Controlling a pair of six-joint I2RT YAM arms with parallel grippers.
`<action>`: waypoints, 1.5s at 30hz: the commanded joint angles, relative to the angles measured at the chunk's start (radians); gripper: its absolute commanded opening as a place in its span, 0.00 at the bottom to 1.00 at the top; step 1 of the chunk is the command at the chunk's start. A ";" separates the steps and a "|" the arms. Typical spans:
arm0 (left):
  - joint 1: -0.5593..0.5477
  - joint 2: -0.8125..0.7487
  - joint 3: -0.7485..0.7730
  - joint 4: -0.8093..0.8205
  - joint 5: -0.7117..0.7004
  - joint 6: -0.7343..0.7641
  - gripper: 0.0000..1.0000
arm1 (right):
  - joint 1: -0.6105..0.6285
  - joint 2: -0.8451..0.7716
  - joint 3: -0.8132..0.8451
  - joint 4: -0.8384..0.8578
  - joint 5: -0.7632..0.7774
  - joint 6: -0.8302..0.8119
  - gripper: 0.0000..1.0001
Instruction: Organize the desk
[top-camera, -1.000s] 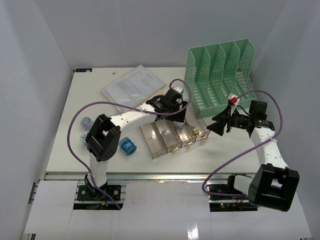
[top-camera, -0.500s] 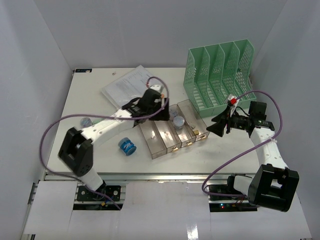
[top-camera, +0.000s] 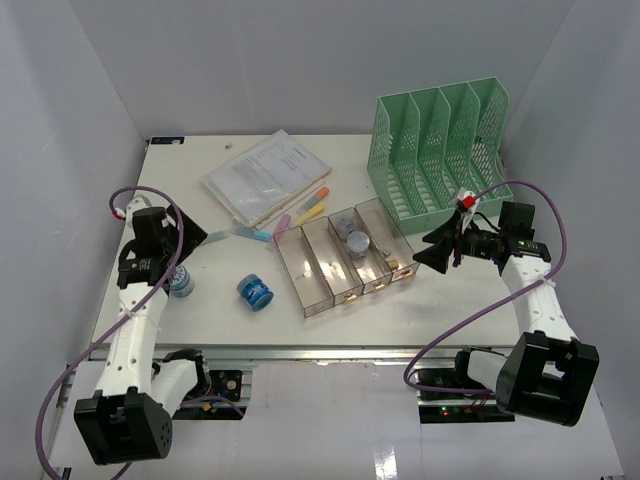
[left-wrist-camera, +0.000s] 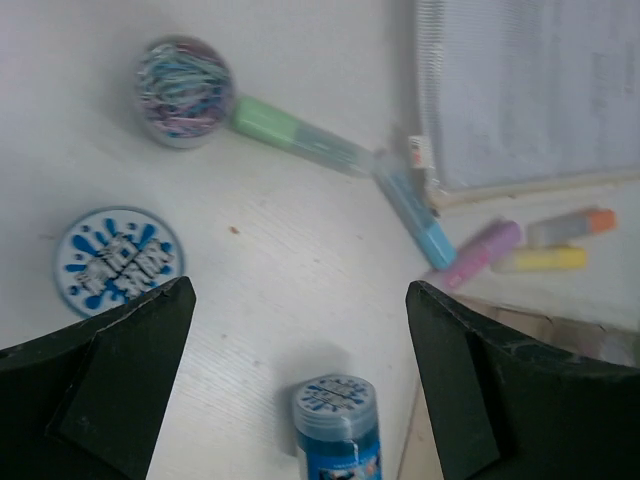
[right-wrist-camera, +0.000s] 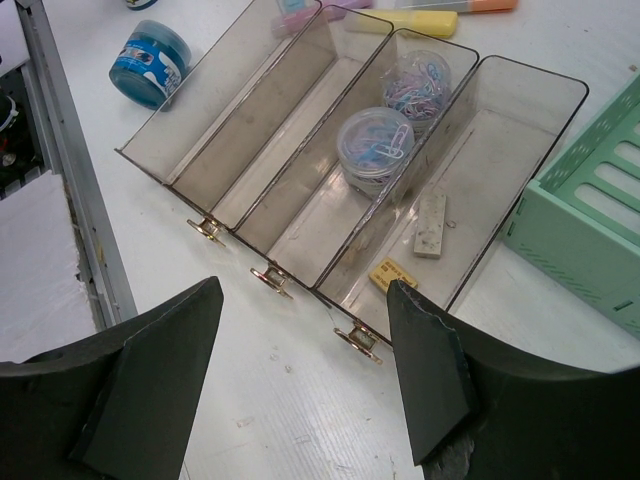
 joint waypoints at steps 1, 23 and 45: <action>0.051 0.099 0.052 -0.066 -0.196 0.038 0.98 | -0.001 -0.024 0.039 -0.015 -0.030 -0.016 0.73; 0.190 0.619 0.299 0.025 -0.025 0.221 0.98 | -0.001 -0.022 0.042 -0.022 -0.029 -0.027 0.73; 0.199 0.782 0.384 0.005 -0.033 0.213 0.77 | -0.001 -0.011 0.042 -0.022 -0.030 -0.024 0.73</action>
